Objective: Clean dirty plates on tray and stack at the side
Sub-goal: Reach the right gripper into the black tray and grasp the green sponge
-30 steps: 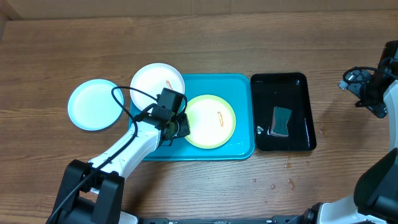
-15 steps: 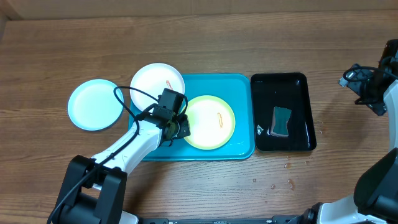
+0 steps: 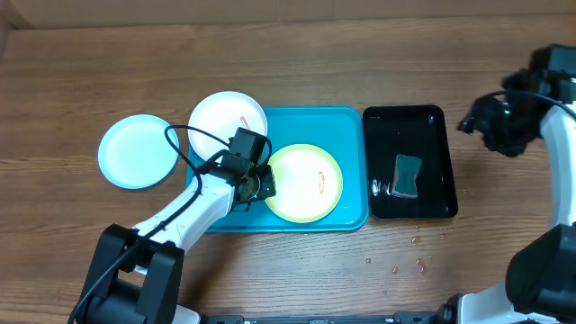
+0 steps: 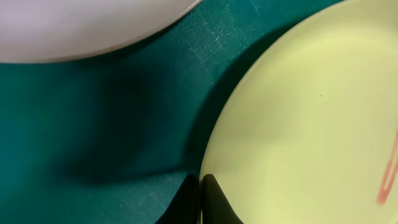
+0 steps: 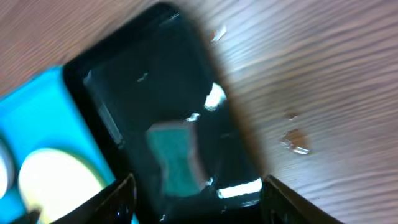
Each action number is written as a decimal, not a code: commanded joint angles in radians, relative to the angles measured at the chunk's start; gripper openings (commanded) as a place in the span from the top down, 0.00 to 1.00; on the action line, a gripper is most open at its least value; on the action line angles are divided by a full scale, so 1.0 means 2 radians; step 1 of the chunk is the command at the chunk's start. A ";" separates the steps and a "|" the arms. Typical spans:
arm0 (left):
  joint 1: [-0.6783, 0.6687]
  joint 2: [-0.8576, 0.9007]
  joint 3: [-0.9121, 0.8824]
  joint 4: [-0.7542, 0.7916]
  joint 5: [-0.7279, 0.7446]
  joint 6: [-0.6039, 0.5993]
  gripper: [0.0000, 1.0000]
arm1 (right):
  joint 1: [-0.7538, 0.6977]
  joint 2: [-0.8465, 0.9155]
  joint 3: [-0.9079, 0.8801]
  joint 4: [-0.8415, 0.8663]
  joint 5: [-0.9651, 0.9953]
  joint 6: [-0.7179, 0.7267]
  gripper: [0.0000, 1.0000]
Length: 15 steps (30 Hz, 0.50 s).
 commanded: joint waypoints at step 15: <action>0.000 0.006 0.000 0.005 0.000 -0.045 0.84 | 0.170 -0.010 -0.131 0.047 0.098 0.047 0.48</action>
